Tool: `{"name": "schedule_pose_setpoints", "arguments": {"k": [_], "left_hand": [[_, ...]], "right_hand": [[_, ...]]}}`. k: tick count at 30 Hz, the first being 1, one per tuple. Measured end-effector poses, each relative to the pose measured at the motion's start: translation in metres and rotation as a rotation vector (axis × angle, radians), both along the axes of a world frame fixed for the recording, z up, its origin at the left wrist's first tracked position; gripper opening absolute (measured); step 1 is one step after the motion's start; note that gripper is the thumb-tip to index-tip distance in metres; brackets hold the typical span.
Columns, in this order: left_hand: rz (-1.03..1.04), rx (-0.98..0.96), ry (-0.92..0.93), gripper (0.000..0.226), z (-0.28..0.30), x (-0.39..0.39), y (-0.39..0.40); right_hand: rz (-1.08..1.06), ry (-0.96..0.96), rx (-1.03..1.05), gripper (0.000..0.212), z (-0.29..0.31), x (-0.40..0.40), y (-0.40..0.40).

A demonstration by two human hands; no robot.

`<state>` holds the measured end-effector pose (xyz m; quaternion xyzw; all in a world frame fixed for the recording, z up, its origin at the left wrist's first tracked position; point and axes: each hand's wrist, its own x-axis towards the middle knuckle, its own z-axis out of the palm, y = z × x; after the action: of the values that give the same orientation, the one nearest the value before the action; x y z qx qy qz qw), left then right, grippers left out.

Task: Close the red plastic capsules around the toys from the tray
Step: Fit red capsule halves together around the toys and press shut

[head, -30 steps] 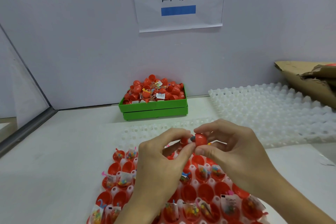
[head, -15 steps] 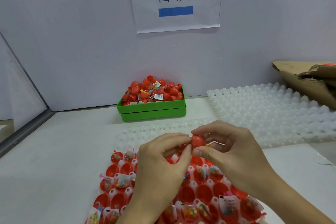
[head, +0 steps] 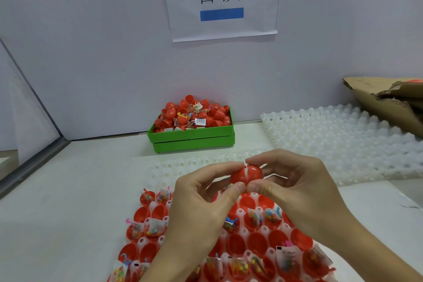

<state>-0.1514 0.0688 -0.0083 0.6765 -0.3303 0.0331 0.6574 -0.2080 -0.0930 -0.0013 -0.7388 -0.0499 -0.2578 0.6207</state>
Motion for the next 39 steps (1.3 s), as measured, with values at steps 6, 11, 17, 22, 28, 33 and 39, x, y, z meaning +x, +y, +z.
{"name": "schedule_pose_setpoints", "arguments": {"k": [6,11,17,22,28,33,39], "left_hand": [[0.046,0.083,-0.195,0.024,-0.0029,0.0019,0.0003],[0.115,0.217,-0.4,0.023,-0.0042,0.0044,0.0012],[0.138,0.276,-0.496,0.02,-0.0044,0.0044,0.0021],[0.127,0.283,-0.483,0.015,-0.0039,0.0039,0.0021],[0.138,0.275,-0.43,0.02,-0.0075,0.006,0.001],[0.131,0.22,-0.365,0.018,-0.0066,0.0046,0.0],[0.16,0.147,-0.233,0.027,-0.0075,0.0022,-0.0026]], "right_hand": [[0.017,0.031,0.026,0.032,-0.0004,0.0013,0.0021],[0.018,0.031,0.07,0.033,-0.0024,0.0017,0.0034],[0.018,0.037,0.069,0.031,-0.0048,0.002,0.0042],[0.036,0.026,0.074,0.031,-0.0054,0.0022,0.0042],[0.05,0.015,0.075,0.034,-0.0043,0.0009,0.0036],[0.023,0.012,0.04,0.03,-0.0056,0.0024,0.0015],[0.013,0.012,-0.036,0.034,-0.0084,0.0044,0.0011]]}}
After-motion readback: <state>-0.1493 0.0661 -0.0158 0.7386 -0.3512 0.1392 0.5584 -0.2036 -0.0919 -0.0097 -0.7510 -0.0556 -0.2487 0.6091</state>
